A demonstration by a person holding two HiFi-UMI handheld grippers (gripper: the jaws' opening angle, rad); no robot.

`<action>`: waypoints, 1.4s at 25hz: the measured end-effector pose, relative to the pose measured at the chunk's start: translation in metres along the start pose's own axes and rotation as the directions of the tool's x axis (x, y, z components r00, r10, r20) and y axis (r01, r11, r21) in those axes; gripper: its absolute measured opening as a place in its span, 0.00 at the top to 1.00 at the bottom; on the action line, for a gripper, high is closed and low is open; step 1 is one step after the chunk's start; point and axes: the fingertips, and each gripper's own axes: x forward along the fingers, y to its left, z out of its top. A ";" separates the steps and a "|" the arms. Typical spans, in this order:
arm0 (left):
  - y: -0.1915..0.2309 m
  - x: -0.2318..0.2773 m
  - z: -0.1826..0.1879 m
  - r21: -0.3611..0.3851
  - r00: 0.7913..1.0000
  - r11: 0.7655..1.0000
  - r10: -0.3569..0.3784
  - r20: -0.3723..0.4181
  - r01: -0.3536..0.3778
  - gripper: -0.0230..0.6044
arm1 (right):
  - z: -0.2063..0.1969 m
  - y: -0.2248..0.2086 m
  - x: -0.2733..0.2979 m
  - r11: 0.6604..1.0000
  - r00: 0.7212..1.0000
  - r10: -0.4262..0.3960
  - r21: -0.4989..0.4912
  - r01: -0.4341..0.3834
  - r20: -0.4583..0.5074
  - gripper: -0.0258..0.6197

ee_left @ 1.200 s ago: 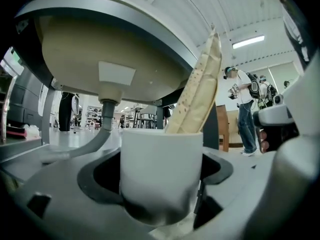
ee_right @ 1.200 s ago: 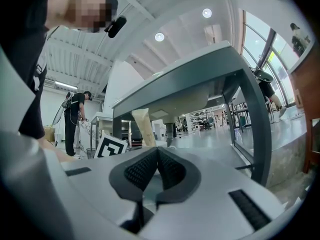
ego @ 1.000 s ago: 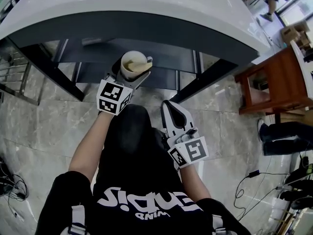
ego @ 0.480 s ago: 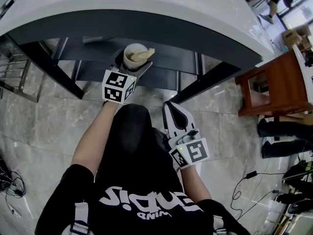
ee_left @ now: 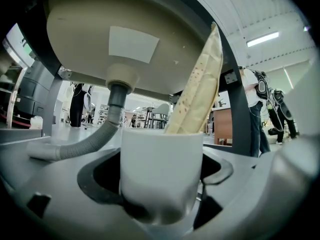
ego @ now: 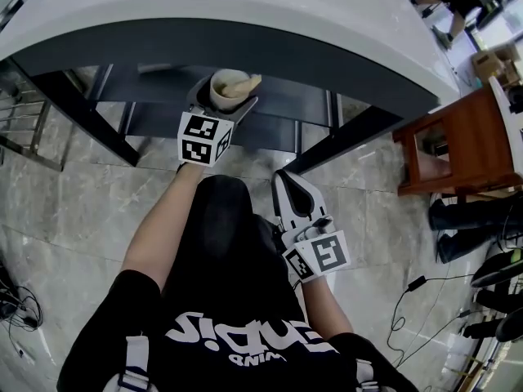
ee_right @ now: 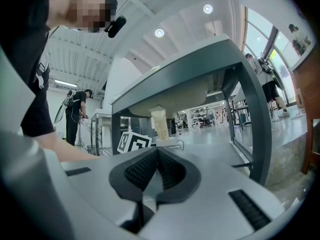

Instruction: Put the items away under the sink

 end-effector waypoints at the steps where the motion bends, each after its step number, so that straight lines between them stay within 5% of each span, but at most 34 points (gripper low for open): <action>1: 0.000 0.000 0.000 -0.001 1.000 1.000 0.005 0.004 -0.005 0.22 | 0.000 0.001 0.000 1.000 1.000 0.001 0.000 -0.001 0.000 0.93; 35: 0.005 0.001 0.003 0.013 0.996 0.997 0.079 0.028 -0.080 0.21 | -0.006 -0.002 -0.008 1.000 1.000 -0.014 0.011 0.014 -0.008 0.93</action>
